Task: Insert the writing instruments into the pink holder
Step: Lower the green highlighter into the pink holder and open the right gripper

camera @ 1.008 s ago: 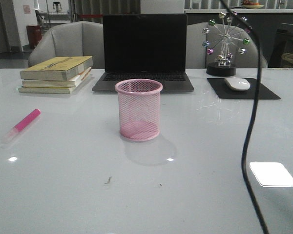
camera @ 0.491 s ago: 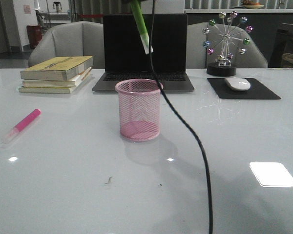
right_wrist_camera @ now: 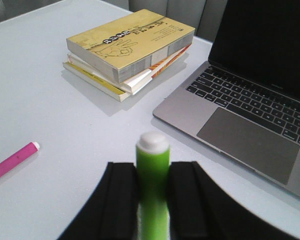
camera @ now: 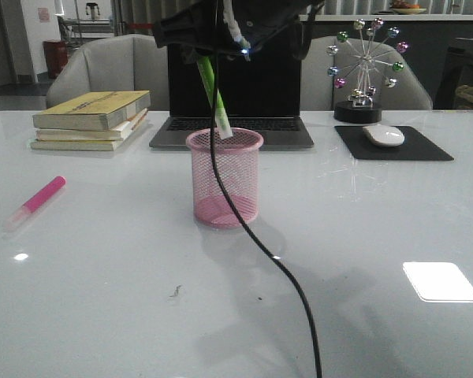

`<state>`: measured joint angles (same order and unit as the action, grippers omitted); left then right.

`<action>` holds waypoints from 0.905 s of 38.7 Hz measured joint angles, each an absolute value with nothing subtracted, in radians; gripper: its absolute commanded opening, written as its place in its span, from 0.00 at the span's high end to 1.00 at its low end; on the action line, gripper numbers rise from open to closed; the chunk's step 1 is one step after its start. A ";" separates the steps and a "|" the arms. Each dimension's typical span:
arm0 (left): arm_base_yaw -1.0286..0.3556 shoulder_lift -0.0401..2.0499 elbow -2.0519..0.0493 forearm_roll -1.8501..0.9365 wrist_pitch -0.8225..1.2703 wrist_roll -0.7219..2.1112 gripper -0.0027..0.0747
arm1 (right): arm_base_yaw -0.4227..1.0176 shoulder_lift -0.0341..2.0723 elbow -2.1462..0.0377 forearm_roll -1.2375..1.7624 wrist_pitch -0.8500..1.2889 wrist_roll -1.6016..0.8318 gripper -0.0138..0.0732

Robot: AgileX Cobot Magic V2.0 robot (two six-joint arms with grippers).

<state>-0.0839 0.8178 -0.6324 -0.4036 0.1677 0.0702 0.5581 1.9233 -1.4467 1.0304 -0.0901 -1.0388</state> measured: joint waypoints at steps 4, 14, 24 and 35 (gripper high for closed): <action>-0.084 0.818 -0.632 -0.404 0.168 0.070 0.41 | 0.558 1.923 -1.447 1.032 -0.088 -1.039 0.81; -0.084 0.818 -0.632 -0.404 0.163 0.070 0.41 | 0.558 1.923 -1.447 1.035 -0.059 -1.039 0.73; -0.084 0.818 -0.632 -0.404 0.155 0.070 0.41 | 0.558 1.923 -1.447 1.035 -0.019 -1.039 0.41; -0.084 0.818 -0.632 -0.404 0.147 0.070 0.41 | 0.558 1.923 -1.447 1.035 -0.035 -1.039 0.41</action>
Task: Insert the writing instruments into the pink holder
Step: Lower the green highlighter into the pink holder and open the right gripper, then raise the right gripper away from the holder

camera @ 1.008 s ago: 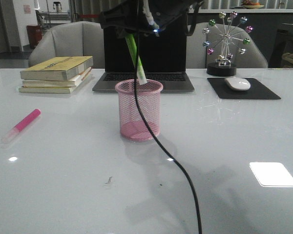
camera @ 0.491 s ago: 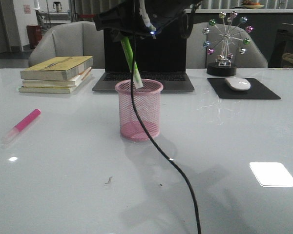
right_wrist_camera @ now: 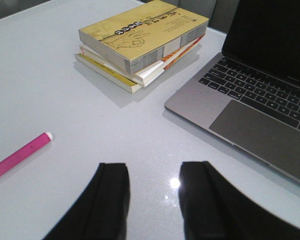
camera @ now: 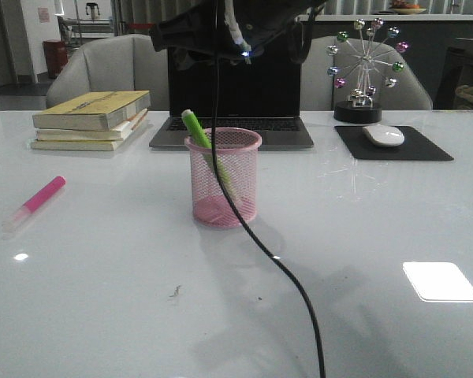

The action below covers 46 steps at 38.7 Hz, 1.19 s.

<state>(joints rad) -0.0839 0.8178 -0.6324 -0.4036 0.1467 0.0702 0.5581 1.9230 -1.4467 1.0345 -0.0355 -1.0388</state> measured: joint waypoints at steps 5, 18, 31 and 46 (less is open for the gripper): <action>-0.084 0.818 -0.632 -0.404 0.145 0.070 0.41 | 0.558 1.923 -1.447 1.012 -0.034 -1.070 0.41; -0.084 0.818 -0.632 -0.404 0.140 0.070 0.41 | 0.558 1.768 -1.438 0.997 -0.069 -1.093 0.44; -0.084 0.818 -0.632 -0.404 0.138 0.070 0.41 | 0.511 1.386 -1.101 1.035 -0.124 -1.118 0.44; -0.084 0.818 -0.632 -0.306 0.138 0.070 0.41 | 0.158 0.834 -0.725 1.109 -0.047 -1.160 0.48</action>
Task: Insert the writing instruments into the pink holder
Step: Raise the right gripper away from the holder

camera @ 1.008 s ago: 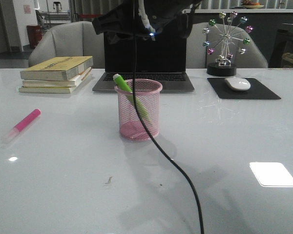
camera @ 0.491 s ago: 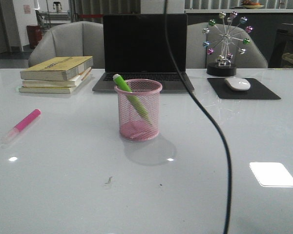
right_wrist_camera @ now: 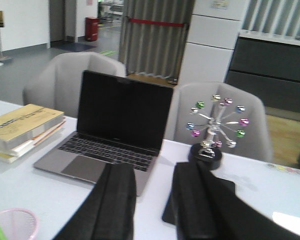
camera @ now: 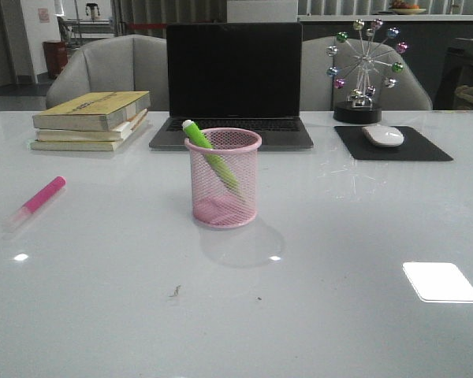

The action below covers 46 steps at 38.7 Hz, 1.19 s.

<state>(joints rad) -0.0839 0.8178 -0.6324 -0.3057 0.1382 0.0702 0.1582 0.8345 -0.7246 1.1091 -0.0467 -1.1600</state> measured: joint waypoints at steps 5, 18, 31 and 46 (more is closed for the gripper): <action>-0.084 0.818 -0.632 -0.284 0.138 0.070 0.41 | -0.036 0.749 -0.658 1.113 0.101 -1.162 0.48; -0.084 0.818 -0.632 -0.159 0.138 0.070 0.41 | -0.256 0.714 -0.517 1.107 0.279 -1.155 0.48; -0.084 0.818 -0.634 -0.152 0.178 0.070 0.41 | -0.161 0.714 -0.456 1.105 0.269 -1.153 0.48; -0.084 1.043 -0.886 -0.166 0.415 0.070 0.41 | -0.142 0.714 -0.456 1.107 0.233 -1.153 0.48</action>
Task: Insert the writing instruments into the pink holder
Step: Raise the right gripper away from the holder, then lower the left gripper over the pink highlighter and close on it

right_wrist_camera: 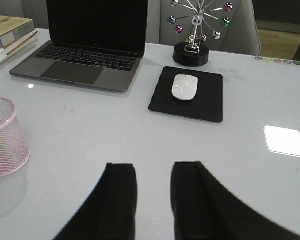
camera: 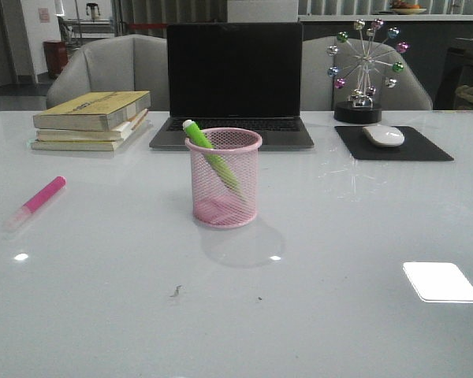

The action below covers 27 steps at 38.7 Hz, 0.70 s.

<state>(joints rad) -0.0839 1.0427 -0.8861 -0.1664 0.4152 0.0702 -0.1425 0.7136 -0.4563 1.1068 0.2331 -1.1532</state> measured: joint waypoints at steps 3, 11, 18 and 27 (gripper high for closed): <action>-0.084 1.138 -0.977 -0.166 0.468 0.070 0.41 | -0.142 0.714 -0.456 1.107 0.233 -1.153 0.48; -0.084 1.393 -1.213 -0.166 0.619 0.070 0.41 | -0.142 0.714 -0.456 1.107 0.233 -1.153 0.48; -0.084 1.585 -1.365 -0.166 0.663 0.070 0.41 | -0.142 0.714 -0.456 1.107 0.233 -1.153 0.48; -0.084 1.763 -1.451 -0.166 0.718 0.070 0.41 | -0.142 0.714 -0.456 1.107 0.231 -1.153 0.48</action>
